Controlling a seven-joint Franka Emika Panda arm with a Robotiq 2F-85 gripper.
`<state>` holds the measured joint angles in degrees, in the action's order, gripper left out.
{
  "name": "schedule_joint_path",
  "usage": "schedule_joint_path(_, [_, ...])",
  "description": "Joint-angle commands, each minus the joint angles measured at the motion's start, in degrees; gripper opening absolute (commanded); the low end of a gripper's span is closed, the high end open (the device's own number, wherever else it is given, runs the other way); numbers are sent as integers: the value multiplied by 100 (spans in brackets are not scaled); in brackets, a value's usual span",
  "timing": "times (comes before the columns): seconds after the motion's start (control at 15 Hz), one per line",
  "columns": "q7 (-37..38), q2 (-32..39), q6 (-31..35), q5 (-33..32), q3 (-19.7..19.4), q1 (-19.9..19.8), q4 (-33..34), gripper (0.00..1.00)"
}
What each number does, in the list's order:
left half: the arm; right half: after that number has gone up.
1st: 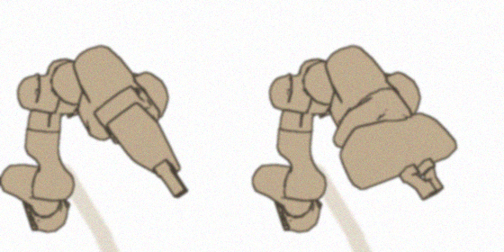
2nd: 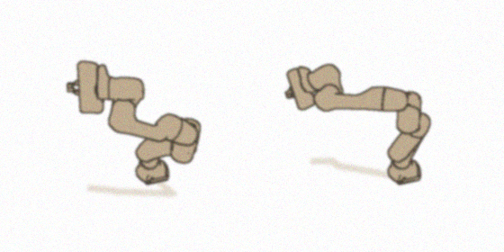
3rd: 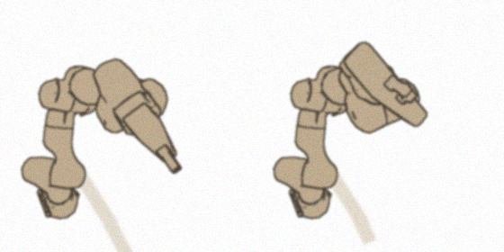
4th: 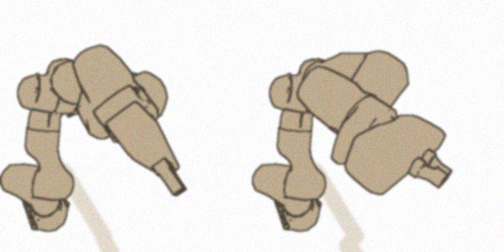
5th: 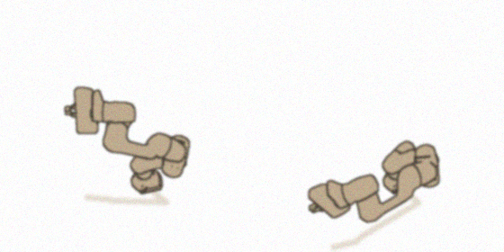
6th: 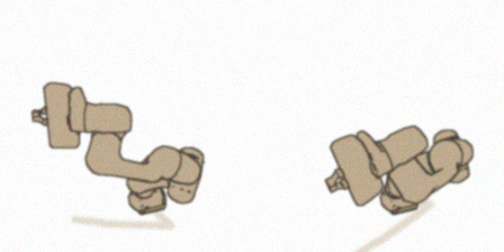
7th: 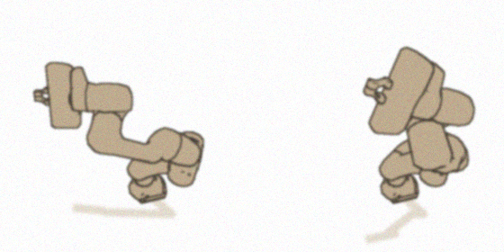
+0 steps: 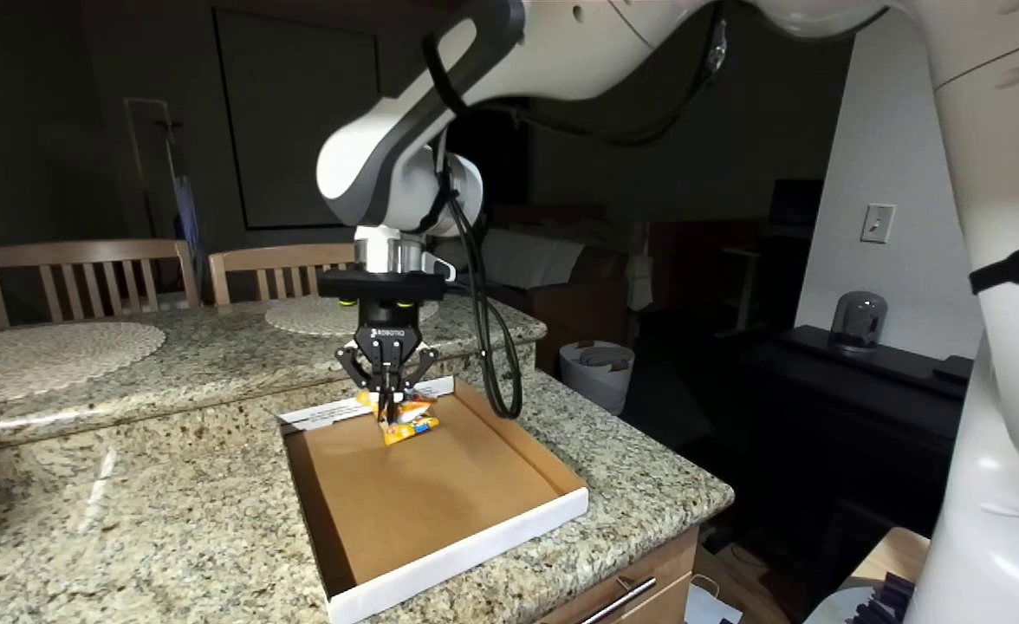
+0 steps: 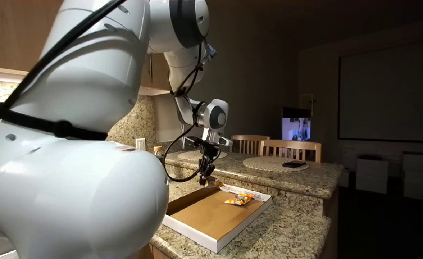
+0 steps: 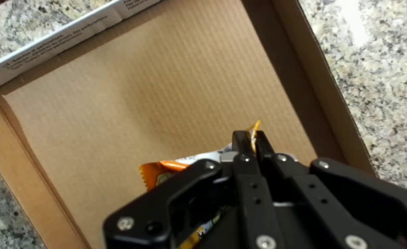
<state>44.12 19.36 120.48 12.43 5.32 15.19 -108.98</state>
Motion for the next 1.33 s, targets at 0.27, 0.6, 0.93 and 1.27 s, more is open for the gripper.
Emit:
schedule_joint_path(0.27, [1320, -560, 1143, -1928, -96, 356, -62, 6])
schedule_joint_path(0.6, [1402, -500, 1023, -2198, 29, 247, 152, 6])
schedule_joint_path(0.93, [1401, -455, 1023, -2196, 31, 251, 156, 5])
schedule_joint_path(1.27, [1031, -75, 605, -1897, 37, 93, 875, 5])
